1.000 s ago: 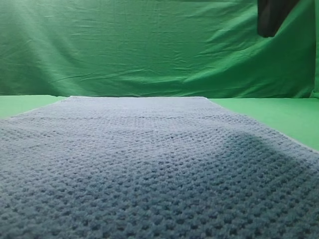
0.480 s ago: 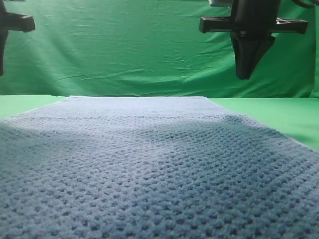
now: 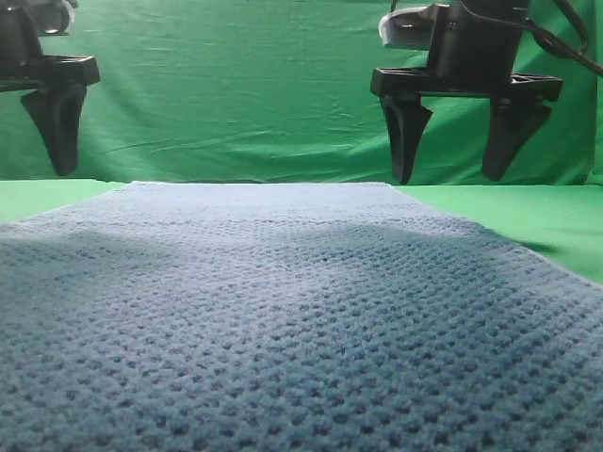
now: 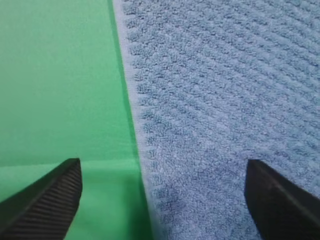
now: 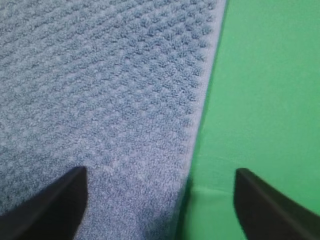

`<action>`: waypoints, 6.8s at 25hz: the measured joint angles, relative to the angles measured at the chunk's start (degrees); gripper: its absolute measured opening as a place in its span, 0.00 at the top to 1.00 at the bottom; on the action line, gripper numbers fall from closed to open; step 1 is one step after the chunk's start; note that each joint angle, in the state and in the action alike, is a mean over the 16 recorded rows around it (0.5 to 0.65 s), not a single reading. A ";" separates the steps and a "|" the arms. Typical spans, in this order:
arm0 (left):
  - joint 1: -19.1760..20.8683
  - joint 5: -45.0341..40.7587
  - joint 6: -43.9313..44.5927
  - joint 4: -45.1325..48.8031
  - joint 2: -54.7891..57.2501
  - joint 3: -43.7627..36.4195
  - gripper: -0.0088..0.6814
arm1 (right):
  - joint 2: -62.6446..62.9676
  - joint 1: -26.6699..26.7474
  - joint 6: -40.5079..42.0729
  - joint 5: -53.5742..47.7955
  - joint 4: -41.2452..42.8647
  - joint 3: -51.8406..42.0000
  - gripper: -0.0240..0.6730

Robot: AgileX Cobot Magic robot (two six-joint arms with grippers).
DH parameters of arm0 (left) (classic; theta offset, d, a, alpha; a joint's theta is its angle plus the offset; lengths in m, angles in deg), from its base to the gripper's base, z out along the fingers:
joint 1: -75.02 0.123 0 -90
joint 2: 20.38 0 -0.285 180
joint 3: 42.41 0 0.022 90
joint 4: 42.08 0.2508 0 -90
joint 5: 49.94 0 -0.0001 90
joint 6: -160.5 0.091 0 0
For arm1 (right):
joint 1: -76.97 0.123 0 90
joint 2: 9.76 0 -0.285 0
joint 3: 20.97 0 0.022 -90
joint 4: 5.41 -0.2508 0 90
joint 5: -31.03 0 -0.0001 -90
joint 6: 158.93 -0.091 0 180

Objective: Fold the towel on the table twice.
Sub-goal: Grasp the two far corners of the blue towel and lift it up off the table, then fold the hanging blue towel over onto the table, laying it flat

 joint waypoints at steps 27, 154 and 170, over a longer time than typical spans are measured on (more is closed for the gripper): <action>-0.06 -0.21 -0.16 -2.68 9.52 3.18 0.06 | -7.10 0.00 1.53 3.12 -1.77 0.93 0.10; -3.47 2.20 6.52 -27.76 -39.39 -32.36 0.99 | 41.99 1.01 -5.61 4.11 -11.17 -37.64 0.97; -3.15 10.17 5.18 -20.61 -18.41 -22.37 0.95 | 20.86 0.89 -3.92 12.39 -5.32 -24.12 0.90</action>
